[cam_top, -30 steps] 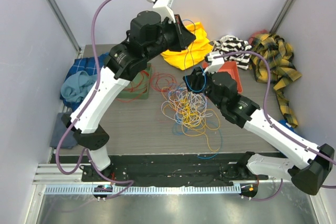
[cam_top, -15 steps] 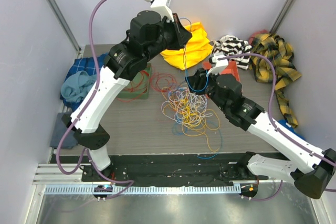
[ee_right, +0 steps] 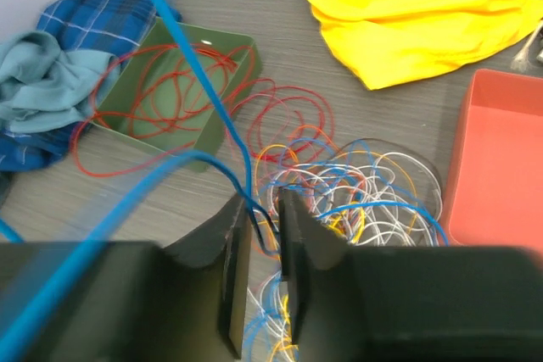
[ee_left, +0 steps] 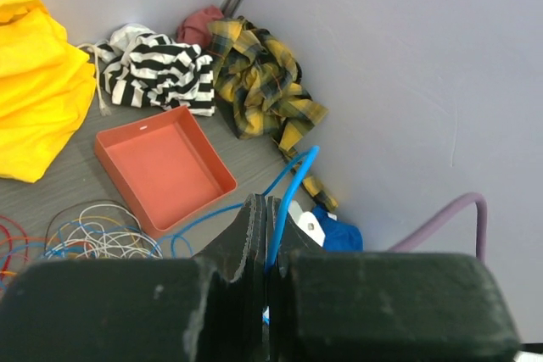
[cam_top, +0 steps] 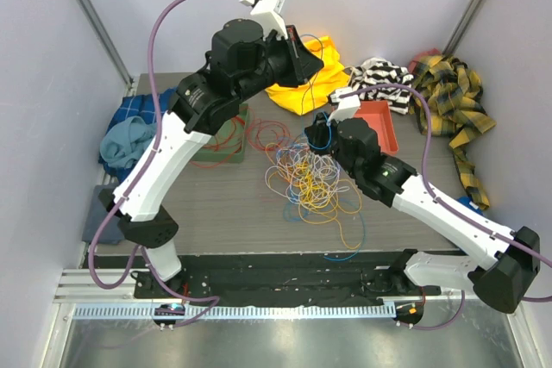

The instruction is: Untangle the cables

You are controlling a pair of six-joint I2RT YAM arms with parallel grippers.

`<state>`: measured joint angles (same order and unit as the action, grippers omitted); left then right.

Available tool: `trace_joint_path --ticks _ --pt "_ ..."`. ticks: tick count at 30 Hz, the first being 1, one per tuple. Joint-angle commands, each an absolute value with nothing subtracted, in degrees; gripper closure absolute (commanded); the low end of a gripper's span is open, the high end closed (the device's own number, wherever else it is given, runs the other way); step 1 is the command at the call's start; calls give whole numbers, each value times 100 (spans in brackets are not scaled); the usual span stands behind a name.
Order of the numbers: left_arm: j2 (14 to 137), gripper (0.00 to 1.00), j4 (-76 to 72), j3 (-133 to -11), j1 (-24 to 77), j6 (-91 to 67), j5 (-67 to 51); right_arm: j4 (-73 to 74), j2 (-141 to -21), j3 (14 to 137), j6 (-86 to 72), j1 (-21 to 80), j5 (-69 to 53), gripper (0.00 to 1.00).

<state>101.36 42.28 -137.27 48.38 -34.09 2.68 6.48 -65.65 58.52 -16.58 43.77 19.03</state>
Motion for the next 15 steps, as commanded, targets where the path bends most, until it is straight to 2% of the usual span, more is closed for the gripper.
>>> trace_joint_path --ticks 1,2,7,9,10,12,13,14,15 --pt "9765 100 4096 -13623 4869 -3454 88 430 -6671 6170 -1617 4403 2337 96" --pt "9712 100 4096 -13527 4878 -3402 157 457 -6653 6187 -1635 4403 2381 99" --pt "9484 100 3956 -13062 4878 -3270 351 571 -6294 6196 -1652 4395 2636 99" --pt "9352 96 3815 -12710 4869 -3165 465 632 -6162 6266 -1644 4403 2794 99" --pt "9308 76 3771 -12570 4869 -3129 562 720 -6100 6310 -1635 4403 2847 99" --pt "9151 52 3692 -12113 4860 -3068 894 852 -5942 6521 -1626 4395 3040 99" --pt "9089 27 3657 -11929 4852 -3033 1027 1000 -5915 6608 -1617 4403 3093 99" --pt "9018 17 3630 -11527 4834 -3032 1185 1072 -5880 6792 -1608 4403 3163 99" --pt "8957 0 3525 -11314 4817 -3032 1300 1168 -5880 6898 -1600 4403 3251 99"
